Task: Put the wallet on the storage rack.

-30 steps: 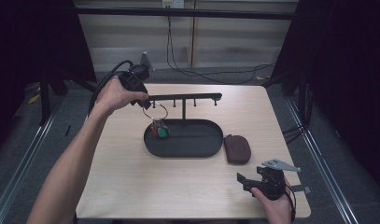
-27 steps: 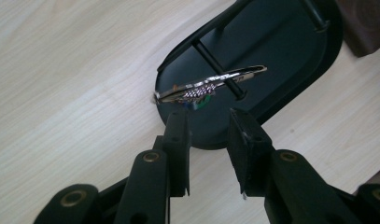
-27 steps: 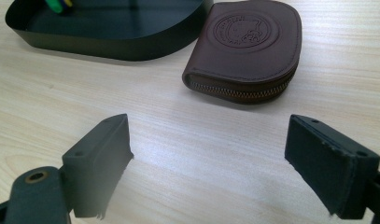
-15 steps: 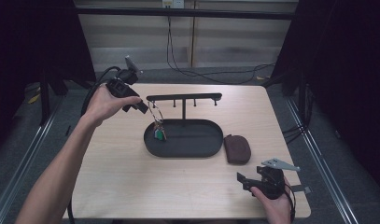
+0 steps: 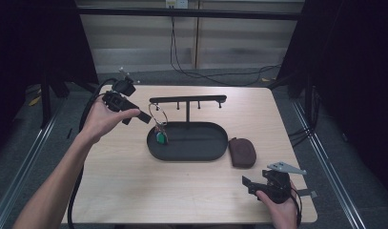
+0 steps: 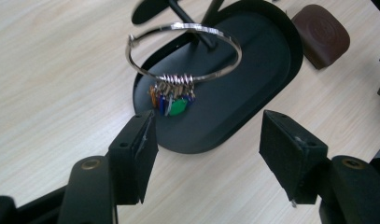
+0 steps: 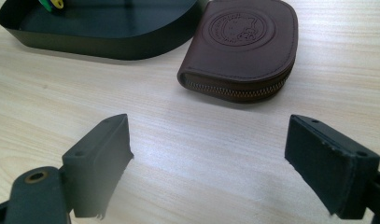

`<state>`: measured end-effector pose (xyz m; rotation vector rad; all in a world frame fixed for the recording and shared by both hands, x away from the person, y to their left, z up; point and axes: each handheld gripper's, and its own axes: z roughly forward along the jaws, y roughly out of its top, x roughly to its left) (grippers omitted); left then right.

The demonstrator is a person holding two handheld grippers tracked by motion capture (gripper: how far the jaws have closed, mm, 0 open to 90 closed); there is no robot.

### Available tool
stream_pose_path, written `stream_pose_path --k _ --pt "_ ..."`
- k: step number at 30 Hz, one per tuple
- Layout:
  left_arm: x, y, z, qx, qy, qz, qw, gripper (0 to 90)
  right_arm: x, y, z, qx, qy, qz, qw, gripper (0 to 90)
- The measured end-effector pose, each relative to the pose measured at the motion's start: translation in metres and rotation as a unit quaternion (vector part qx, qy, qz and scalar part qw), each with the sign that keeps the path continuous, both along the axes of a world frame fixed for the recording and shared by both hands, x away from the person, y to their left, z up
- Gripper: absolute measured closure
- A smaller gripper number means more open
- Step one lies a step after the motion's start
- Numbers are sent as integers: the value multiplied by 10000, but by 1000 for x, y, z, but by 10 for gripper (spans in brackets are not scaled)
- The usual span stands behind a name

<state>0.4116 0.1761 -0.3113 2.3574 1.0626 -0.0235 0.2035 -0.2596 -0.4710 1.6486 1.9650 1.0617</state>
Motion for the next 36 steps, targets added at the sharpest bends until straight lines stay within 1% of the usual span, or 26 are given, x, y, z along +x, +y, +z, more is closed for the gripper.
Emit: stream_pose_path --k 4,6,8,9,10,12,13,15,17,19,21,22,23,24,25,28,30,31,32,35,36 --pt "-8 8 -13 -119 0 -66 9999 280 -1 0 1 -16 -23 5 10000 143" --pt "-11 13 -20 -156 40 -37 9999 253 -2 0 1 -7 -20 -18 10000 142" --pt "-13 19 -24 -218 -4 -41 9998 231 -1 0 0 -9 -7 -24 10000 142" --pt "-15 21 -25 -290 -8 52 9996 223 0 0 0 -13 1 -30 10000 142" --pt "-17 23 -26 -329 -45 70 9994 210 0 0 0 -22 -6 -29 10000 142" --pt "-21 27 -27 -360 -114 46 9993 185 0 0 0 -18 2 -27 10000 142" --pt "-24 28 -28 -368 -162 60 9992 181 0 0 0 -20 3 -27 10000 142" --pt "-29 30 -30 -393 -182 87 9990 181 -1 0 1 -17 -16 -31 10000 143" --pt "-34 32 -34 -423 -243 44 9988 179 -1 -1 1 -16 -19 -33 10000 142" --pt "-39 32 -39 -445 -202 50 9988 174 -1 -1 1 -18 -20 -33 10000 143" --pt "-44 34 -45 -524 -230 18 9984 172 -1 -1 1 -21 -23 -26 10000 142" --pt "-46 35 -48 -568 -244 32 9981 169 -1 0 1 -27 -17 -29 10000 143" --pt "-49 35 -52 -601 -253 127 9978 168 -1 0 1 -21 -15 -30 10000 143" --pt "-50 36 -55 -502 -283 121 9983 167 0 0 0 -19 -12 -33 10000 142" --pt "-52 36 -58 -510 -296 182 9981 167 0 0 0 -20 -8 -32 10000 142" --pt "-57 39 -66 -618 -277 175 9975 167 -1 0 0 -23 -2 -26 10000 143" --pt "-63 41 -68 -693 -361 245 9966 167 -1 0 1 -27 -9 -37 10000 142" --pt "-65 42 -69 -712 -403 242 9964 168 -1 -1 1 -17 -13 -31 10000 142" --pt "-68 43 -70 -776 -419 236 9958 167 -1 -1 1 -11 -15 -34 10000 142" --pt "-75 46 -75 -802 -512 218 9952 167 0 -1 0 -1 11 -35 10000 142" --pt "-78 47 -77 -846 -506 207 9949 167 0 0 0 -5 11 -38 10000 143"
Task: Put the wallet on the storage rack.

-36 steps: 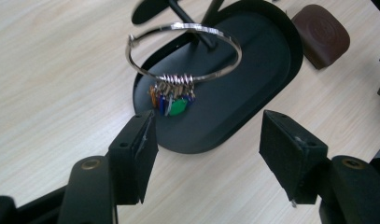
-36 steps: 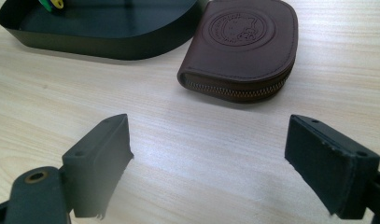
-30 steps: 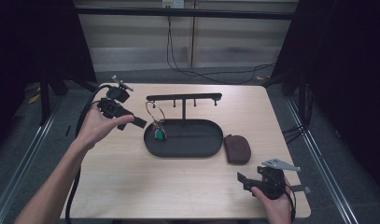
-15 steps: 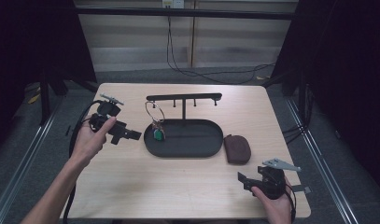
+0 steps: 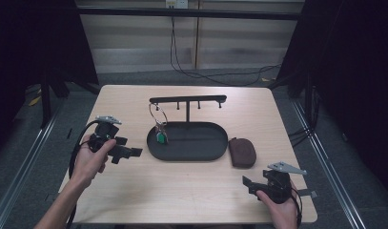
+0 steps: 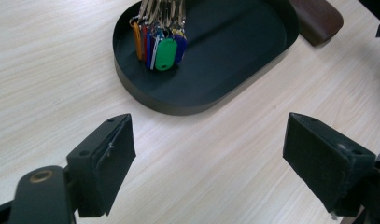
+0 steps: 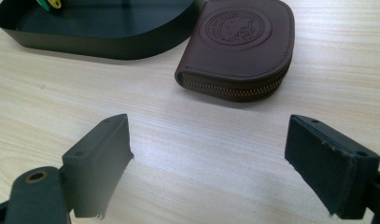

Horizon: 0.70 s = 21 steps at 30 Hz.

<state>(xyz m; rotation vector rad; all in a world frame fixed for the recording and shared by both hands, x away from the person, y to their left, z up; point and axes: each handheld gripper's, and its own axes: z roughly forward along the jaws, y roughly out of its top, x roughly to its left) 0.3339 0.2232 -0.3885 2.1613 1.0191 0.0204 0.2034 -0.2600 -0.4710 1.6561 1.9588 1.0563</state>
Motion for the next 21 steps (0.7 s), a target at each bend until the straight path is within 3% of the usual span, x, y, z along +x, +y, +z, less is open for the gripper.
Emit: stream_pose_path --k 2,6,15,21 --pt "-5 3 -5 -26 -53 24 10000 167 0 0 0 -6 6 9 10000 143" --pt "-14 9 -17 5 37 59 10000 167 0 0 0 19 15 -17 10000 143" --pt "-32 18 -38 -179 160 68 9997 167 0 0 0 6 13 -24 10000 143" --pt "-54 24 -50 -280 119 51 9995 168 -1 -2 0 23 3 -34 10000 143"
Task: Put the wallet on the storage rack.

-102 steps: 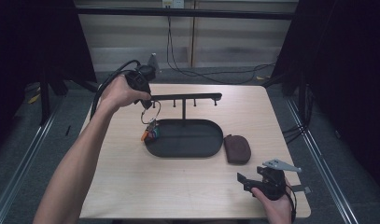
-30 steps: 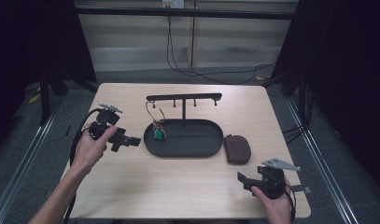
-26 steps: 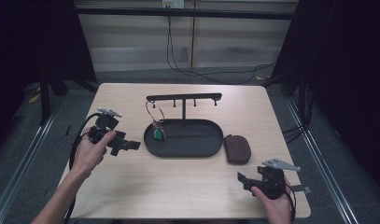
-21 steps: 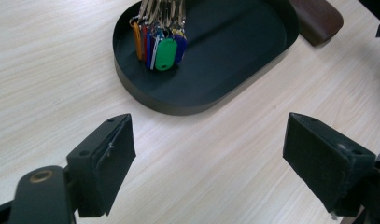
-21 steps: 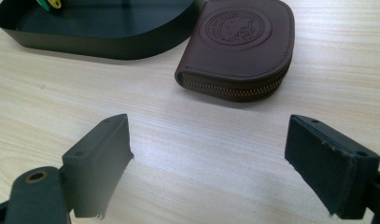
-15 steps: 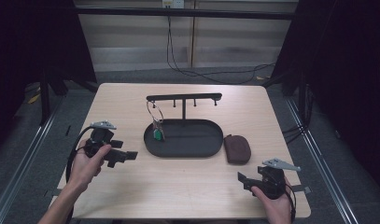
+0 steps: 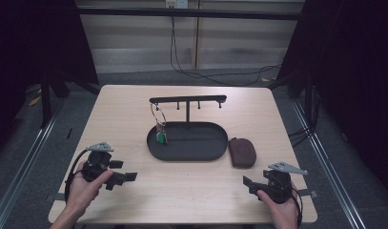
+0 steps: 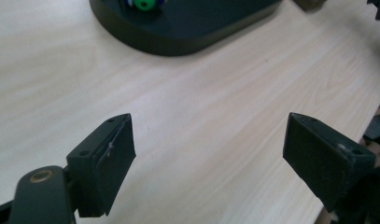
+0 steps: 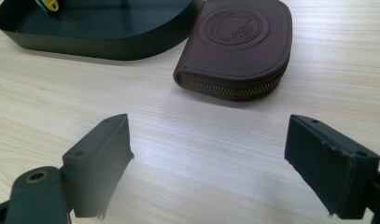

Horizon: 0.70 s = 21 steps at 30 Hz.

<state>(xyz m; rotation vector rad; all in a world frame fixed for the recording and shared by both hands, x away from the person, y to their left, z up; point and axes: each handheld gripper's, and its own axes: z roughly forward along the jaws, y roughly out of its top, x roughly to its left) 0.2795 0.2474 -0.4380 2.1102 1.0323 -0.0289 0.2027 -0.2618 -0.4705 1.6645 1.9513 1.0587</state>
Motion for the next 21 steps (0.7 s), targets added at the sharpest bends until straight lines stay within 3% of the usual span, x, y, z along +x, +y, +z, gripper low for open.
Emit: stream_pose_path --k 2,8,14,17,21 --pt "-6 4 -5 22 10 -36 10000 169 0 0 0 7 3 1 10000 144" --pt "-22 19 -19 -204 -86 274 9994 184 1 -1 0 88 17 -9 10000 151" --pt "-36 19 -29 -172 5 126 9998 184 6 -2 3 169 68 27 9998 171" --pt "-38 14 -30 -111 -46 35 9999 184 7 -1 8 223 64 186 9996 275" --pt "-37 10 -32 -124 -69 -59 9999 184 12 0 16 198 42 231 9995 245"
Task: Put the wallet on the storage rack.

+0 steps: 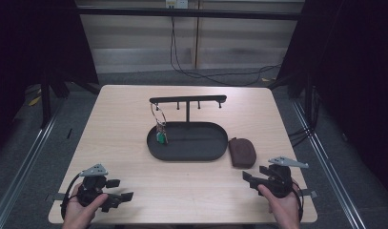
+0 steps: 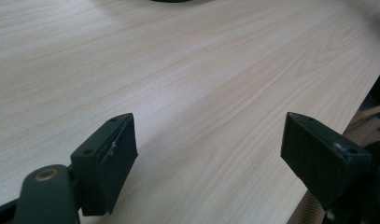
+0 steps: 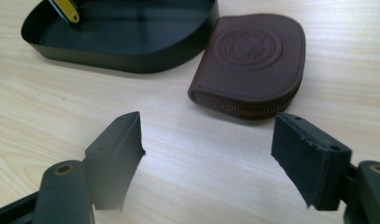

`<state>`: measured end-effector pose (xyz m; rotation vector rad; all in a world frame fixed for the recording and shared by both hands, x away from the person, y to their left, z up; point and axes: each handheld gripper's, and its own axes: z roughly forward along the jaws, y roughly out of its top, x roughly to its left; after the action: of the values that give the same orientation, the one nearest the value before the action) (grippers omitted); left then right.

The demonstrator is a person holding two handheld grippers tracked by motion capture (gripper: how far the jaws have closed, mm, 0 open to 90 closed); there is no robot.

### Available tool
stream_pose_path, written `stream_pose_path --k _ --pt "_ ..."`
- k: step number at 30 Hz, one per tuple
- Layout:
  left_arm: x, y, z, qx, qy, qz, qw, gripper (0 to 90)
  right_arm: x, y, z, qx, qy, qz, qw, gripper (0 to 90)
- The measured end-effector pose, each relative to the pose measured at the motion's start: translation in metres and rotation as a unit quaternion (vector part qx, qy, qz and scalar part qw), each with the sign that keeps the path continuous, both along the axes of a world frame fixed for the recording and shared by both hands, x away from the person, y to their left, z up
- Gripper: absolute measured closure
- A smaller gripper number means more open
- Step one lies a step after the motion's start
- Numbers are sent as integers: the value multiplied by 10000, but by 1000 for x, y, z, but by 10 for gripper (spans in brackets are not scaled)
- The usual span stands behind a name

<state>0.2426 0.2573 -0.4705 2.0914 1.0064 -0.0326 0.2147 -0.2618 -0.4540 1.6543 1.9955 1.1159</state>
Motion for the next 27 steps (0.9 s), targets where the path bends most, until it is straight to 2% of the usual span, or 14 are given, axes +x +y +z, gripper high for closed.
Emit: stream_pose_path --k 4,7,9,13,15,18,20,25,27 --pt "-1 -2 -3 -17 12 -1 10000 184 11 -1 7 75 52 -10 10000 276" --pt "-1 -3 -2 -36 -79 45 10000 177 21 0 10 92 81 -28 9999 282" --pt "0 -4 -2 -65 -49 -26 10000 167 26 1 12 119 86 -59 9999 302" --pt "-4 -3 -1 -97 -63 -22 9999 167 34 4 12 34 150 -110 9998 330" --pt "-5 0 0 -142 -48 13 9999 167 38 3 13 51 254 -110 9996 341" --pt "-8 2 2 -188 -130 98 9997 164 45 0 16 112 529 -127 9985 353" --pt "-8 1 1 -186 -103 36 9998 165 50 -3 19 200 702 -90 9973 352" --pt "-8 0 2 -183 -165 22 9997 165 64 -5 23 136 1104 -26 9938 316" --pt "-8 0 3 -200 -157 -2 9997 165 69 -3 24 -33 1244 -55 9922 300"
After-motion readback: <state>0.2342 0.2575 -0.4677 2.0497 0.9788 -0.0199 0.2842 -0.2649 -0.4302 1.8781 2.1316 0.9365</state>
